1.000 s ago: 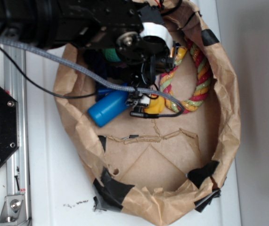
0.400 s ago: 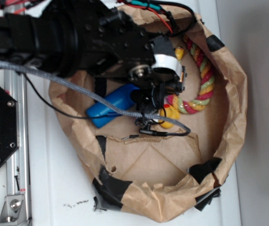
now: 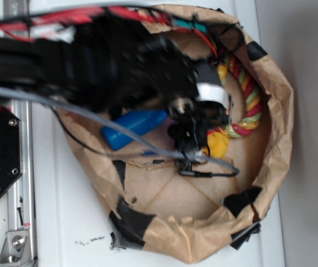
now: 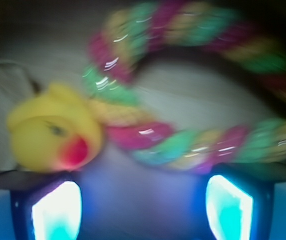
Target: Grab the yellow duck.
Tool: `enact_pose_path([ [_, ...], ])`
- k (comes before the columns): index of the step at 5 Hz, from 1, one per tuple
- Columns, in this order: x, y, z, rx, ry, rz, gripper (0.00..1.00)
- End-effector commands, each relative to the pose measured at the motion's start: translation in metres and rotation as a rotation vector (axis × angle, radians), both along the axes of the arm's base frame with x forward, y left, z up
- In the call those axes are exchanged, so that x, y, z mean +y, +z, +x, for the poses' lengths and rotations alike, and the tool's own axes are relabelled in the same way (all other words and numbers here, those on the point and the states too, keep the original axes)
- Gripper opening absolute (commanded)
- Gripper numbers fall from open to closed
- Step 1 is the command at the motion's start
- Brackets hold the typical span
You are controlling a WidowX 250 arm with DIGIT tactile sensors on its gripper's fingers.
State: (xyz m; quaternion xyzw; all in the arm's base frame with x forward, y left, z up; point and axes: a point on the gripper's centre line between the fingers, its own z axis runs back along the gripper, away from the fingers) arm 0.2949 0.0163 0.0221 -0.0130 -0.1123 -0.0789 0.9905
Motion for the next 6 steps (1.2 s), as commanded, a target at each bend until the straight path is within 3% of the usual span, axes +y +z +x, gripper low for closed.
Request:
enact_pose_path([
  [1, 0.019, 0.067, -0.006, -0.020, 0.132, -0.063, 1.00],
  [2, 0.025, 0.077, -0.003, -0.041, 0.184, -0.078, 1.00],
  [3, 0.025, 0.064, 0.006, -0.031, 0.247, -0.095, 1.00],
  [6, 0.007, 0.040, 0.030, -0.058, 0.302, -0.166, 1.00],
])
